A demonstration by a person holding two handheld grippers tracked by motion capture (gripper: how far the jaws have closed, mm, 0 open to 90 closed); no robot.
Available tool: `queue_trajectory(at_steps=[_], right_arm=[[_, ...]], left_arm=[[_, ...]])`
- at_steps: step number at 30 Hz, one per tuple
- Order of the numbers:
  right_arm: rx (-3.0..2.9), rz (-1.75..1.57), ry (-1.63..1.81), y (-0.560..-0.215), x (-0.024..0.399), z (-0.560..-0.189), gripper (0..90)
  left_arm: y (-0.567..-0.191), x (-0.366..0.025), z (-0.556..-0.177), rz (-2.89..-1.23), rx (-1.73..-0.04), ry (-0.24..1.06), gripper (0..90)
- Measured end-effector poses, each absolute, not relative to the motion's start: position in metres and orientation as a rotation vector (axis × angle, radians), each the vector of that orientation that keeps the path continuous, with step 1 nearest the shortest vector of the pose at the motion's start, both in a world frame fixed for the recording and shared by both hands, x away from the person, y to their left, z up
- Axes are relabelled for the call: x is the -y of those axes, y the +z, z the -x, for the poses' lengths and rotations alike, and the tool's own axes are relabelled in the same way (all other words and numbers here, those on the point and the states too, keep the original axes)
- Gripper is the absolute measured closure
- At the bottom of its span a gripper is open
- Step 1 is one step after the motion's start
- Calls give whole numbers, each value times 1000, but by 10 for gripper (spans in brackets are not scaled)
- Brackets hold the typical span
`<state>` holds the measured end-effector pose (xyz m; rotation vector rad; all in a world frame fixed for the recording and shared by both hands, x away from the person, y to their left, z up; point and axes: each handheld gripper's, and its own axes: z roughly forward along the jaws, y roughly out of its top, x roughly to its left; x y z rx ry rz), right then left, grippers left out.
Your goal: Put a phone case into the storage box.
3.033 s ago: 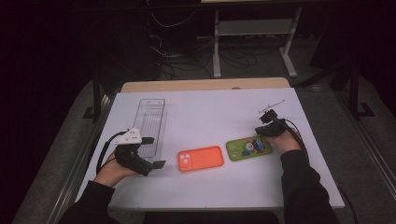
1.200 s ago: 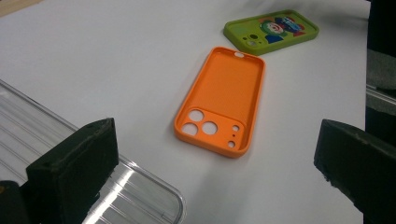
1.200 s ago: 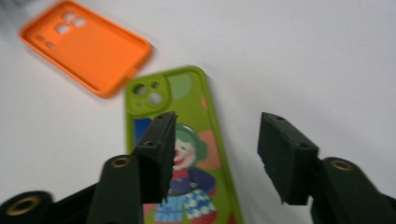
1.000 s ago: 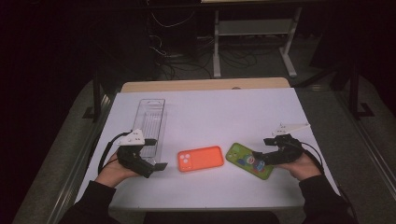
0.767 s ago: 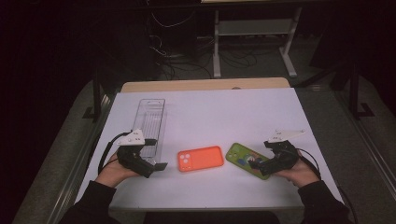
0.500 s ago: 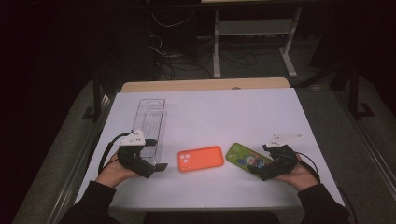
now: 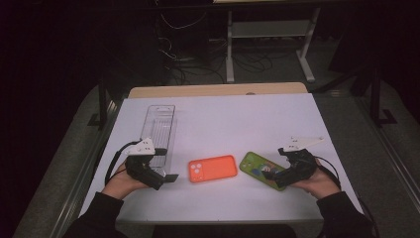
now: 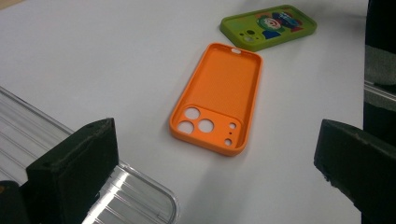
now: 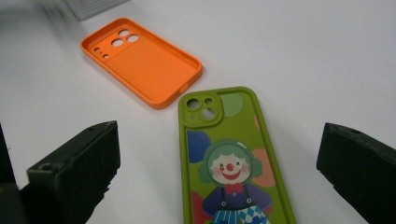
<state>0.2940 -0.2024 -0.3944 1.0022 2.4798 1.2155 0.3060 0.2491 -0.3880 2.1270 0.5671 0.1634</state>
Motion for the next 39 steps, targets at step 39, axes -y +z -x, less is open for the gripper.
queue_trajectory(at_steps=[39], right_arm=[[-2529,-984,1194,-365,201,-342,0]], left_arm=[[-388,-249,-307,-2130,-551,170,0]])
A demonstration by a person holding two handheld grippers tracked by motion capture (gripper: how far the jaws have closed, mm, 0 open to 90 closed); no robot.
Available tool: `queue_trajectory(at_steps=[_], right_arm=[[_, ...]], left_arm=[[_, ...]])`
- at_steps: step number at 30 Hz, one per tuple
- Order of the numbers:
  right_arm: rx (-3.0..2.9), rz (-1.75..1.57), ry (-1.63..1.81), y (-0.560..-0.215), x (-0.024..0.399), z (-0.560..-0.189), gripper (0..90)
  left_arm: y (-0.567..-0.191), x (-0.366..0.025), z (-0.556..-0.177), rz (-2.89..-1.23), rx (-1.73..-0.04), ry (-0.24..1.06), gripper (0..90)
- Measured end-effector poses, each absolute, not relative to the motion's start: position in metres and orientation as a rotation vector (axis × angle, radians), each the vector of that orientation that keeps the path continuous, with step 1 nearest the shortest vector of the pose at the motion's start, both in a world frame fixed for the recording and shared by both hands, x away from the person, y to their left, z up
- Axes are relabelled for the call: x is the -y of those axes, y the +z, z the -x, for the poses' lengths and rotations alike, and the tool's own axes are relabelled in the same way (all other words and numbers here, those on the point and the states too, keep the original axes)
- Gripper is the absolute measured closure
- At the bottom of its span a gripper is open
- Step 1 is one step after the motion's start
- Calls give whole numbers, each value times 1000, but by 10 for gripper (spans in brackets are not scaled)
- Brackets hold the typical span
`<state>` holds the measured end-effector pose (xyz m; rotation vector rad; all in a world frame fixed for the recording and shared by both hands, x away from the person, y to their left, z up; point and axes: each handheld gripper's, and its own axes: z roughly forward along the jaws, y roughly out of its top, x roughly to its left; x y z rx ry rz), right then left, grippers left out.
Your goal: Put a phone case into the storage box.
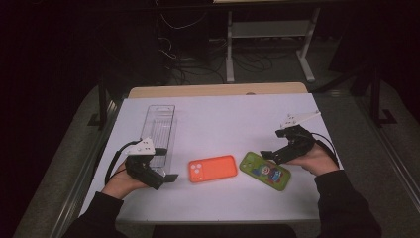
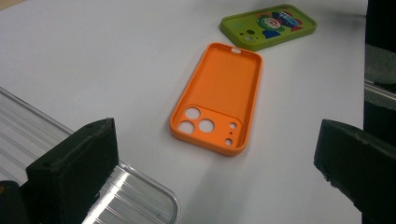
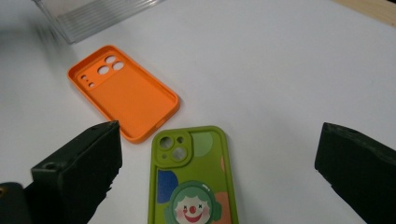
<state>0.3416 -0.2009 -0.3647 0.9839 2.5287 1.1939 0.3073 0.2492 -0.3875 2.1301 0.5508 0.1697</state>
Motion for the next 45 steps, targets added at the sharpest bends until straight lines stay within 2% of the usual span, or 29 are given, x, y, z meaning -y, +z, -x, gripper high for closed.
queue_trajectory(at_steps=[45], right_arm=[[-2733,-960,821,-419,191,-330,0]], left_arm=[[-387,-249,-307,-2109,-564,163,0]])
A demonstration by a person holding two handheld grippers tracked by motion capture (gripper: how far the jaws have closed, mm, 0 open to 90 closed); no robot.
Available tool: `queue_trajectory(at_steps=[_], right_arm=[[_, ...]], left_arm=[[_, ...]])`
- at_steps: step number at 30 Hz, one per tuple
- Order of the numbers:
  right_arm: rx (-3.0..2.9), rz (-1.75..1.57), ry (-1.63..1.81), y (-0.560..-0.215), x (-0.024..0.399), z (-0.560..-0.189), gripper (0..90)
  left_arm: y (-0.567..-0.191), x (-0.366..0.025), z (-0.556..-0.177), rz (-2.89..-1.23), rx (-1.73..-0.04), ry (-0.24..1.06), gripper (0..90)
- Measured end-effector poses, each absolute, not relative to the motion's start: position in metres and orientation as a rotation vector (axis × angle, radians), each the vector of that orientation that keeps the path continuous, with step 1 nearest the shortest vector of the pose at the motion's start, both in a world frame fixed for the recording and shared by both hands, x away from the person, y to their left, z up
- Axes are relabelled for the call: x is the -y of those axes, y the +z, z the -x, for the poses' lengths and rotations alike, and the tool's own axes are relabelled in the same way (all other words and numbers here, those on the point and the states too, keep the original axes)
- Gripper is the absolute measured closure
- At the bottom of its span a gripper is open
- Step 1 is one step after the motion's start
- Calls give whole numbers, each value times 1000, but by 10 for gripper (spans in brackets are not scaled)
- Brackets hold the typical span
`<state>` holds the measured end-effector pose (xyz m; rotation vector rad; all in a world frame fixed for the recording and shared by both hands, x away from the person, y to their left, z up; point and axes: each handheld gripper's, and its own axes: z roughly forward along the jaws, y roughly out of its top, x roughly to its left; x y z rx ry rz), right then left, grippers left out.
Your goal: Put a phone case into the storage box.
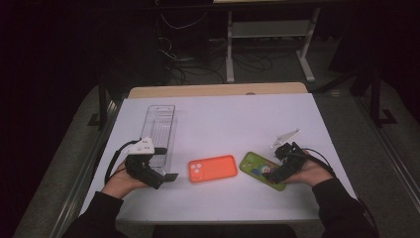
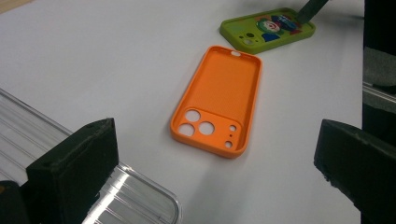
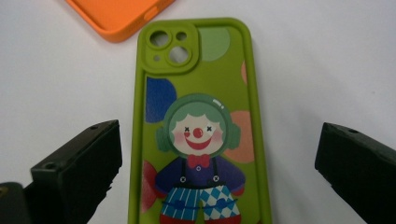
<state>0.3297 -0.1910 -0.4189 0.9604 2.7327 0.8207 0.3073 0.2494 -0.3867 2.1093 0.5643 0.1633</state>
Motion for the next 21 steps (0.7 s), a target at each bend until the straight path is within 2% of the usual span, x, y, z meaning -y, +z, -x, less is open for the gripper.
queue_trajectory(at_steps=[11,21], right_arm=[[-2773,-945,692,-430,186,-324,1],[-2808,-892,606,-438,184,-321,59]], left_arm=[[-387,-250,-308,-2113,-564,162,0],[-387,-250,-308,-2117,-561,165,0]])
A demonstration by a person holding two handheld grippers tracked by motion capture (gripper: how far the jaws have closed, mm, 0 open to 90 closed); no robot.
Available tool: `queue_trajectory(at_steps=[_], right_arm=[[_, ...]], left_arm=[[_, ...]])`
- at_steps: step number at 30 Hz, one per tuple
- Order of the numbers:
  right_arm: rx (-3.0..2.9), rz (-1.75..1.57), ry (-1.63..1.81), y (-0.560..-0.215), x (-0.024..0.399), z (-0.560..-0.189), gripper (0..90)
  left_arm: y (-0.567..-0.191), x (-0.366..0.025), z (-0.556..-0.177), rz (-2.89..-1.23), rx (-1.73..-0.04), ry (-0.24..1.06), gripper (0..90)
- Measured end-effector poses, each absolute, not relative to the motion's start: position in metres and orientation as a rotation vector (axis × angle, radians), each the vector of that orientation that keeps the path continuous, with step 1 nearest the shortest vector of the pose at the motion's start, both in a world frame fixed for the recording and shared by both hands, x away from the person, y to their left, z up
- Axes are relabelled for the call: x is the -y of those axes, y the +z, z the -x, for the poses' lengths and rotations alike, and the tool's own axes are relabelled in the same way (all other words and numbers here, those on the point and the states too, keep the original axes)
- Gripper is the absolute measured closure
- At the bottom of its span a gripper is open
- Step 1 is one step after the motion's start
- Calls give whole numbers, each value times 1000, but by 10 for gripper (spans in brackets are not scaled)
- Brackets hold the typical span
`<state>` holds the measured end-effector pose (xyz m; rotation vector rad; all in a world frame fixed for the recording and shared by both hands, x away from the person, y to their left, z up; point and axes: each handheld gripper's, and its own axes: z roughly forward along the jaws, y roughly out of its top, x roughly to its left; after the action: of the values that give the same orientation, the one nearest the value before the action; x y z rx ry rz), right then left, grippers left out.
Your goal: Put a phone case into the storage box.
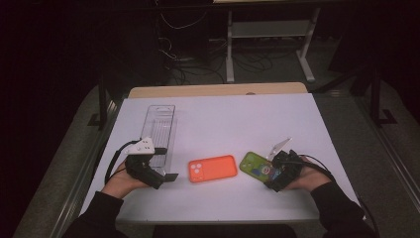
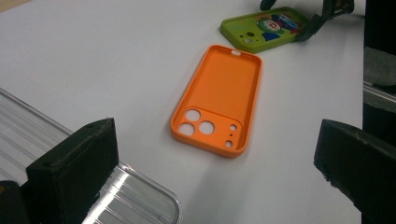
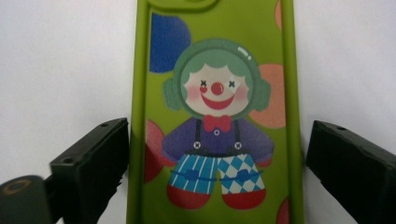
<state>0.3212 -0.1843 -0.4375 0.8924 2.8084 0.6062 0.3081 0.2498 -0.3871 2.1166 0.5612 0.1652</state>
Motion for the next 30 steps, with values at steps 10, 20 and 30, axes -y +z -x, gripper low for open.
queue_trajectory(at_steps=[10,20,30], right_arm=[[-2823,-902,618,-436,185,-319,140],[-2824,-924,632,-436,186,-318,153],[-2816,-934,692,-431,192,-321,155]], left_arm=[[-387,-250,-308,-2117,-563,167,0],[-387,-249,-308,-2121,-563,169,0],[-382,-247,-309,-2114,-552,171,0]])
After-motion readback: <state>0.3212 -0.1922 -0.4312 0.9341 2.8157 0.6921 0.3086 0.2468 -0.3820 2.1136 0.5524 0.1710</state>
